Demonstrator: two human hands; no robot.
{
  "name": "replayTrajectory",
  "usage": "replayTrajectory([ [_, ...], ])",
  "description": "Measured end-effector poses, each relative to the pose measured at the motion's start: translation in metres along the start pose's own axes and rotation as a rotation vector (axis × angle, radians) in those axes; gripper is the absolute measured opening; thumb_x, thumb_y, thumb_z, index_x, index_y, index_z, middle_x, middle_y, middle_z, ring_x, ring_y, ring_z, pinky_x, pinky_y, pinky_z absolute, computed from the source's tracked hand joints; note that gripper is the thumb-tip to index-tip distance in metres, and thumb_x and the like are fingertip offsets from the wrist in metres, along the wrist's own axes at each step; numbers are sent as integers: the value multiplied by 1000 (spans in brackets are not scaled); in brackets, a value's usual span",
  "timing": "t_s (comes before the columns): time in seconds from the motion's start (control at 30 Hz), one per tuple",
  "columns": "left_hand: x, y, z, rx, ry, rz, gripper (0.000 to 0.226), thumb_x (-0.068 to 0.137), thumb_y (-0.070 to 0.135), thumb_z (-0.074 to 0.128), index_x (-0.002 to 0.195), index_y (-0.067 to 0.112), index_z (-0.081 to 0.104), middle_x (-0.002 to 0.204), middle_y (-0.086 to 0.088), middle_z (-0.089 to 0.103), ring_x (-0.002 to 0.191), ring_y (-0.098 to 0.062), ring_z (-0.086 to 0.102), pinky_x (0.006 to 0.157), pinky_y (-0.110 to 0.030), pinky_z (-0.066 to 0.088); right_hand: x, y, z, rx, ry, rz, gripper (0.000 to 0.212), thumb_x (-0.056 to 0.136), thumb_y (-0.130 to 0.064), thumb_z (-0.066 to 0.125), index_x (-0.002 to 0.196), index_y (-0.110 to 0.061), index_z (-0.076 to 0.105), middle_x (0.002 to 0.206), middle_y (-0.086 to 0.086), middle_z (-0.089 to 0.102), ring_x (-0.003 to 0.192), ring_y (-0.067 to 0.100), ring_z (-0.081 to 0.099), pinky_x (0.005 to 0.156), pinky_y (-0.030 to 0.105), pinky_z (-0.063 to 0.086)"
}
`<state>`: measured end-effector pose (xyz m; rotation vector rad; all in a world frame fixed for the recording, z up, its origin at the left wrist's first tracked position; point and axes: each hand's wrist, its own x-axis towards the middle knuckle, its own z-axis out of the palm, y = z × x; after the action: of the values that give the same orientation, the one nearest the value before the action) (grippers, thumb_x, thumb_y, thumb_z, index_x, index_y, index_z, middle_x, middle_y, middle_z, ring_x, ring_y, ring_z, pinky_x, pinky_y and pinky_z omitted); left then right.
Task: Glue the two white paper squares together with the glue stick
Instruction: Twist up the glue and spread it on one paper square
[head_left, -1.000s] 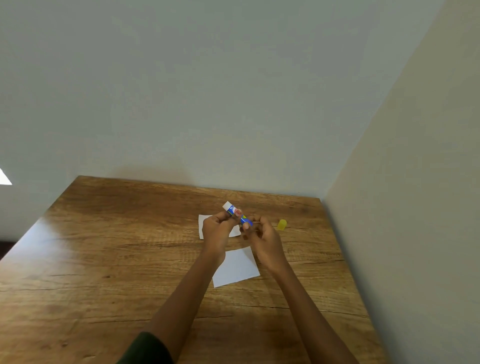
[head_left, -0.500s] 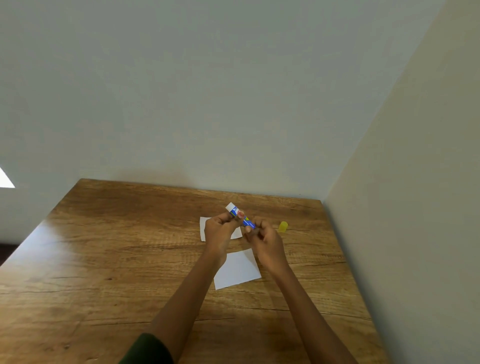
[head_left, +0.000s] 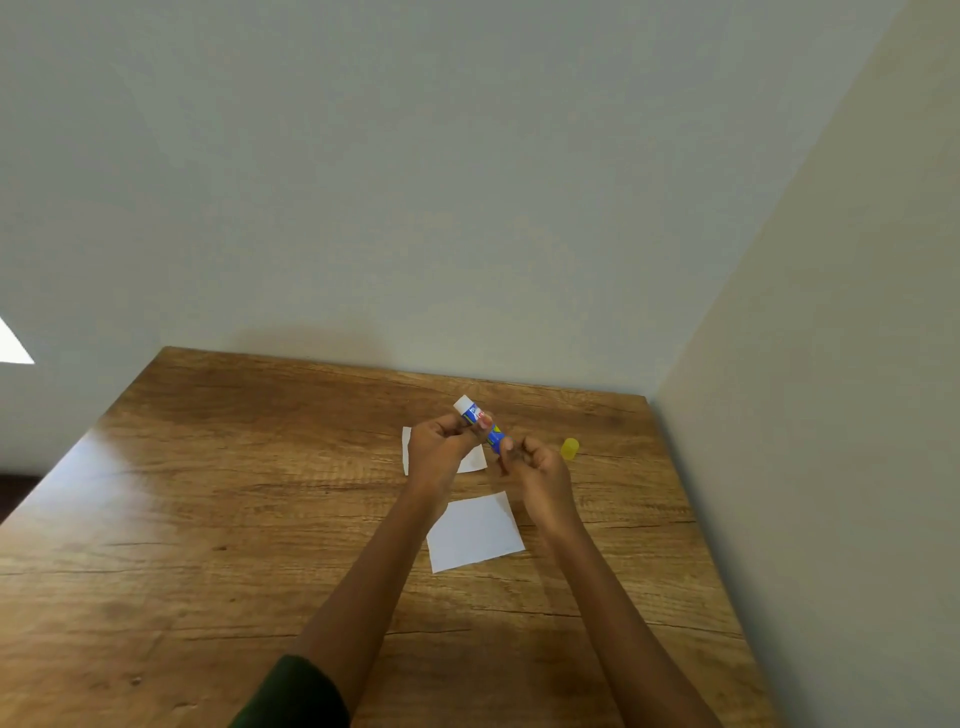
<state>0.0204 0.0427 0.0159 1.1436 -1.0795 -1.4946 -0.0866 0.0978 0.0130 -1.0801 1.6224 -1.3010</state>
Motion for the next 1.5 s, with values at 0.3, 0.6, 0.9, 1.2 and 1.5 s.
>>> replayTrajectory([
  [0.3,0,-3,-2,7,-13,18,19,81,18,70,96,8,73,93,-10,73,93,-22,66,89,-36,50,0,1,0,-39,-46,34,31,94,-39,47,109,-15,59,90,4,70,88,16,67,77,23,49],
  [0.6,-3,0,-1,19,-43,23,6,81,18,70,84,15,73,78,3,72,73,-2,66,73,-19,48,-4,-3,2,33,-59,132,46,99,-40,32,93,-8,65,67,1,64,75,14,63,73,19,39],
  [0.9,-3,1,-1,8,-61,34,10,80,19,70,88,14,73,87,-2,73,85,-12,67,79,-23,51,-3,-1,2,-72,-20,35,33,97,-37,40,90,-14,62,72,-3,67,74,11,64,76,27,46],
  [1.2,-2,-2,-2,14,-45,12,11,79,17,71,90,15,74,91,-4,74,93,-17,67,89,-32,49,-6,-3,1,-85,-89,22,21,96,-37,42,99,-21,55,82,-3,70,82,4,65,74,24,43],
  [1.5,-4,-5,-1,6,-74,7,7,80,17,71,86,16,73,92,-8,74,92,-18,67,80,-23,50,-5,-5,-6,-54,-145,173,48,99,-43,28,106,-10,62,79,6,71,81,16,67,66,16,44],
])
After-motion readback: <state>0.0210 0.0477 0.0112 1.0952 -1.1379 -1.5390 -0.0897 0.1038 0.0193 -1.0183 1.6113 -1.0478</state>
